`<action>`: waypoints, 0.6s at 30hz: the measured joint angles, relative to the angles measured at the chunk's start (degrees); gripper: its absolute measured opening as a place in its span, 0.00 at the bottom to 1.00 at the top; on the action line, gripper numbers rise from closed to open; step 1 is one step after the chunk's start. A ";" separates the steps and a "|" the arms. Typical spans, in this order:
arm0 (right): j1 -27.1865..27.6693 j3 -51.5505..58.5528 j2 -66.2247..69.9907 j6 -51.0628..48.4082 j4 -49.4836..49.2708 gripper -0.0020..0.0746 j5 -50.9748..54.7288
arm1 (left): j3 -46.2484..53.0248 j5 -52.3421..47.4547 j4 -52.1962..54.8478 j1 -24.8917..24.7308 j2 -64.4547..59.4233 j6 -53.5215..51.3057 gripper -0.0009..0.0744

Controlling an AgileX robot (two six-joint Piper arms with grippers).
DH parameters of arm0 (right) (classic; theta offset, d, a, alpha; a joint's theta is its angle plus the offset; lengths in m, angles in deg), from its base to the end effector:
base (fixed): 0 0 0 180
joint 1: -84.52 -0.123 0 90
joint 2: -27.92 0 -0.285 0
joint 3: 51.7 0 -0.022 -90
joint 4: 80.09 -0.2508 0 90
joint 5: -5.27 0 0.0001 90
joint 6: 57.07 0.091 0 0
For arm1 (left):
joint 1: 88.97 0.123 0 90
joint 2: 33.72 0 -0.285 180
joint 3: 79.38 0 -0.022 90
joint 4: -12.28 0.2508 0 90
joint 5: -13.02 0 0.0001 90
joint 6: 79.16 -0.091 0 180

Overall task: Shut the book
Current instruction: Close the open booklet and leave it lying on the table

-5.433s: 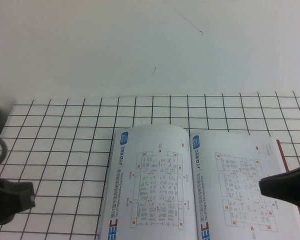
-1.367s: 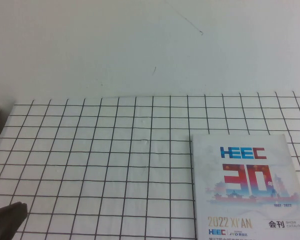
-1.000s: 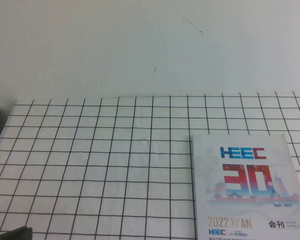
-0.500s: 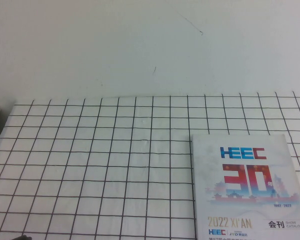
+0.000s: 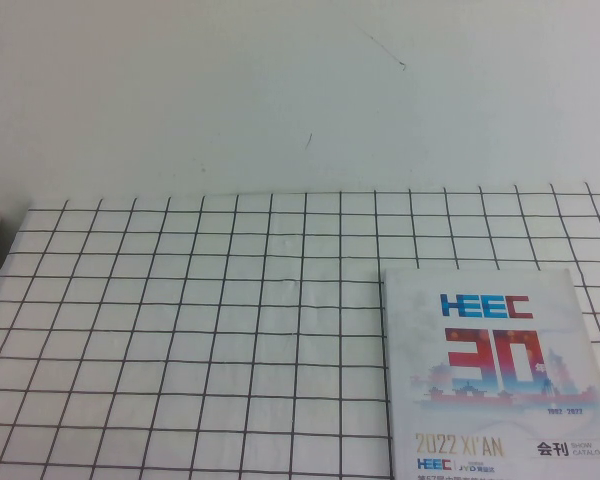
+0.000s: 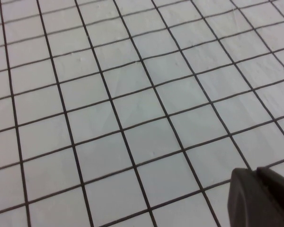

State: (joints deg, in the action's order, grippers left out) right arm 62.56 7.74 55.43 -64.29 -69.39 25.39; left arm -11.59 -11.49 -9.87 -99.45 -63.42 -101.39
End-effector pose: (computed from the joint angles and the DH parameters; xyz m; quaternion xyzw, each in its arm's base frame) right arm 0.0796 0.0258 0.2637 -0.2514 0.7620 -0.0013 0.5968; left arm 0.0775 -0.0288 0.2078 0.1321 0.8558 -0.1049 0.4891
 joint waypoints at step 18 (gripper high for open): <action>0.00 0.00 0.00 0.00 0.00 0.02 0.11 | 10.17 5.21 25.75 8.57 22.41 26.71 0.01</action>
State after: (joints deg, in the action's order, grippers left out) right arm 62.56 7.74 55.43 -64.29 -69.39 25.50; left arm -1.42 -6.28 15.88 -90.88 -41.01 -74.68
